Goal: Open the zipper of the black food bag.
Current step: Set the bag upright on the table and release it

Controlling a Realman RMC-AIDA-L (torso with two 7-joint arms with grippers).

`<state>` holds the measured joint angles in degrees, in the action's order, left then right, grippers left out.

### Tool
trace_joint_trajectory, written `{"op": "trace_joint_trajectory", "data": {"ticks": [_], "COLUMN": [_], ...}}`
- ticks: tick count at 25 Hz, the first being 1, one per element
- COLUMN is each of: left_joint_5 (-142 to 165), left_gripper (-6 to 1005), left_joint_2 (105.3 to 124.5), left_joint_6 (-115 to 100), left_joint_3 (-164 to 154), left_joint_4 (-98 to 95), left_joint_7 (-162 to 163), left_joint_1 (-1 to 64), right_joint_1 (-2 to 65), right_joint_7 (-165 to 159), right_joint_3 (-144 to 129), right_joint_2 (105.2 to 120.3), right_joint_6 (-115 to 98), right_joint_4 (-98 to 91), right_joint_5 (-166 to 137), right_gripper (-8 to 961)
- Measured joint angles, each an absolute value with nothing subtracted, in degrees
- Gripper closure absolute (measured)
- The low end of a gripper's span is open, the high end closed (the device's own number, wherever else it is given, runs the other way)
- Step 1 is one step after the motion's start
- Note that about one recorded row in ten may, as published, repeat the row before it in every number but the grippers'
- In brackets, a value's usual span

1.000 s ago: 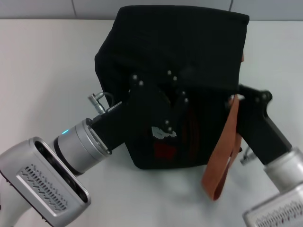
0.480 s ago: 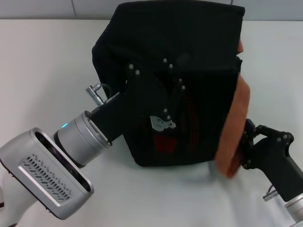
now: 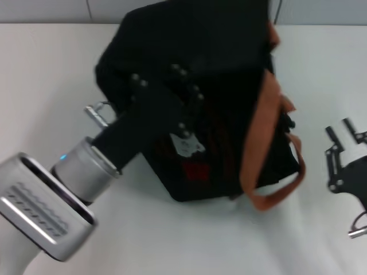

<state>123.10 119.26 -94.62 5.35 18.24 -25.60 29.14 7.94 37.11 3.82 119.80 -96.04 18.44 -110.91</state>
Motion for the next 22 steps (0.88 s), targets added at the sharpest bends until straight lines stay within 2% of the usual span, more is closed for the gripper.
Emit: {"op": "trace_joint_trajectory", "data": {"ticks": [3, 13, 17, 20, 22], "left_joint_5": [123.0, 123.2, 123.6, 123.6, 123.6], "left_gripper": [912, 916, 918, 918, 915], "left_joint_2": [119.26, 119.14, 119.16, 119.17, 119.17], "left_joint_6": [-94.6, -89.7, -86.9, -82.9, -79.9], "left_joint_3": [10.5, 16.4, 13.8, 10.0, 8.5], "left_joint_4": [18.1, 14.6, 15.1, 18.3, 20.3], "left_joint_7": [-18.8, -5.7, -0.8, 0.2, 0.0], "left_joint_1": [25.8, 17.5, 18.3, 21.4, 24.0], "right_joint_1": [7.9, 9.4, 10.3, 10.6, 10.6], "right_joint_7": [27.4, 10.9, 8.4, 7.1, 6.2], "right_joint_3": [3.8, 5.3, 5.3, 5.2, 5.0], "right_joint_2": [119.66, 119.44, 119.44, 119.44, 119.37], "right_joint_6": [-101.1, -106.1, -106.4, -106.6, -107.6], "right_joint_4": [15.8, 12.1, 11.7, 11.5, 11.4], "right_joint_5": [-110.9, -110.9, -110.9, -111.0, -111.2], "right_gripper": [737, 521, 425, 351, 353]}}
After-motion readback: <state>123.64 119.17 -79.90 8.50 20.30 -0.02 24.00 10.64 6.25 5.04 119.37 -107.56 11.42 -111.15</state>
